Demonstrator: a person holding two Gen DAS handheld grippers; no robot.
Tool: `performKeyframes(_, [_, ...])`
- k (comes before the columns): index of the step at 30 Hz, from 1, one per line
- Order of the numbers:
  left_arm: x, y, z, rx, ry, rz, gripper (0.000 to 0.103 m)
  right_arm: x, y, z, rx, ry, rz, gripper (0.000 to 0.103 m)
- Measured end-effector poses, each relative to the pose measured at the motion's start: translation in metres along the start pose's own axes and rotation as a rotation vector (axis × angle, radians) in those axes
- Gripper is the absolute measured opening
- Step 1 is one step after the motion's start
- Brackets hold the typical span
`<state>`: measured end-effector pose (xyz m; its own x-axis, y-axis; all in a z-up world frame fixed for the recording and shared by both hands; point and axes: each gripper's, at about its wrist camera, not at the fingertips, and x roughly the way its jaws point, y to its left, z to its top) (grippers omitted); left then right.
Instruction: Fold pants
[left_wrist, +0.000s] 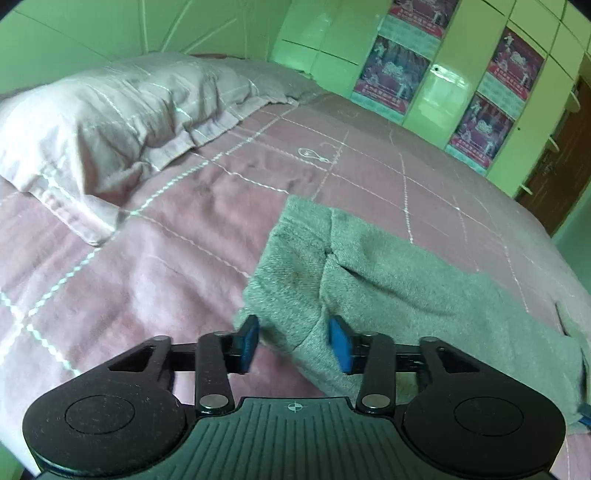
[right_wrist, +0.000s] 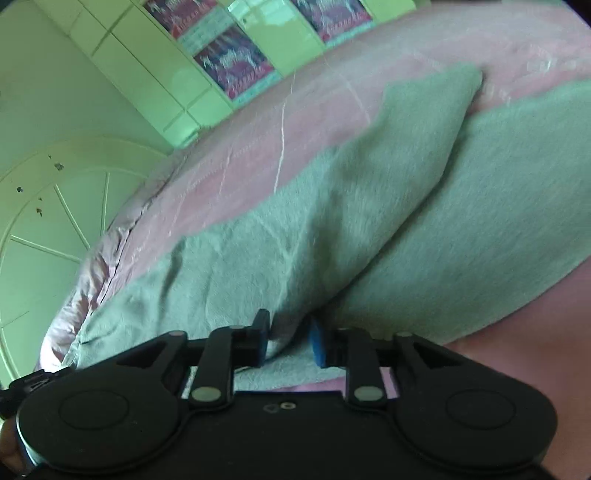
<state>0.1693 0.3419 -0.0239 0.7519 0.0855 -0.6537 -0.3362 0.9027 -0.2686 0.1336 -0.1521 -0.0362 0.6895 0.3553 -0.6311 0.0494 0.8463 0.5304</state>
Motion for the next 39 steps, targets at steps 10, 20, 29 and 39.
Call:
performKeyframes(10, [-0.019, -0.116, -0.037, 0.267, -0.095, 0.114, 0.084, -0.021, 0.021, 0.040, -0.231, -0.144, -0.143, 0.018])
performKeyframes(20, [0.016, -0.116, -0.072, 0.108, 0.014, 0.277, 0.103, 0.045, 0.044, 0.060, -0.522, -0.095, -0.425, 0.043])
performKeyframes(29, [0.018, -0.116, -0.078, 0.100, 0.012, 0.262, 0.103, -0.006, -0.011, 0.030, -0.392, -0.031, -0.408, 0.000])
performKeyframes(39, [0.017, -0.119, -0.078, 0.122, -0.006, 0.277, 0.103, -0.025, -0.005, 0.037, -0.395, -0.131, -0.396, 0.017])
